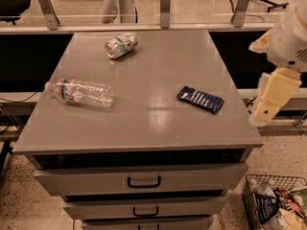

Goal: Move 7up can near water bottle

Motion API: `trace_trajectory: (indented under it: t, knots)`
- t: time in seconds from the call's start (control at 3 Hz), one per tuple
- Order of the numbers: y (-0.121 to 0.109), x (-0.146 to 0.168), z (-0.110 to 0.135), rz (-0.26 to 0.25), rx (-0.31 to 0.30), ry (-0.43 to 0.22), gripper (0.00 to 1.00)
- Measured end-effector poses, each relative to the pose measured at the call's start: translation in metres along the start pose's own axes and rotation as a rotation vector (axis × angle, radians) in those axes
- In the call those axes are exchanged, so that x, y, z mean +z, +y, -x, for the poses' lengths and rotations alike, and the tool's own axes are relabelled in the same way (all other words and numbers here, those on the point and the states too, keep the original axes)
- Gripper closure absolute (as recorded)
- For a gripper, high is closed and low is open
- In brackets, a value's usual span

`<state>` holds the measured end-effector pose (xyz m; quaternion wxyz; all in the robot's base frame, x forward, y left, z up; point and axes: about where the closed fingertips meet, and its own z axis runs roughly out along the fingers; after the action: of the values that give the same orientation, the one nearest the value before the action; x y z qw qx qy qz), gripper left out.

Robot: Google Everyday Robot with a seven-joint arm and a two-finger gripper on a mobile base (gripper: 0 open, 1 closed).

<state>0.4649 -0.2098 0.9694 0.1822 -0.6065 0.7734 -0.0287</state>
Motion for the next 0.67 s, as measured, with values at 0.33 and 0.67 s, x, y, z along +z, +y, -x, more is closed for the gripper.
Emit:
trace_trajectory:
  t: [0.33, 0.67]
  knots:
    - [-0.056, 0.038, 0.033, -0.037, -0.071, -0.100, 0.00]
    - [-0.113, 0.066, 0.072, -0.087, -0.172, -0.183, 0.00]
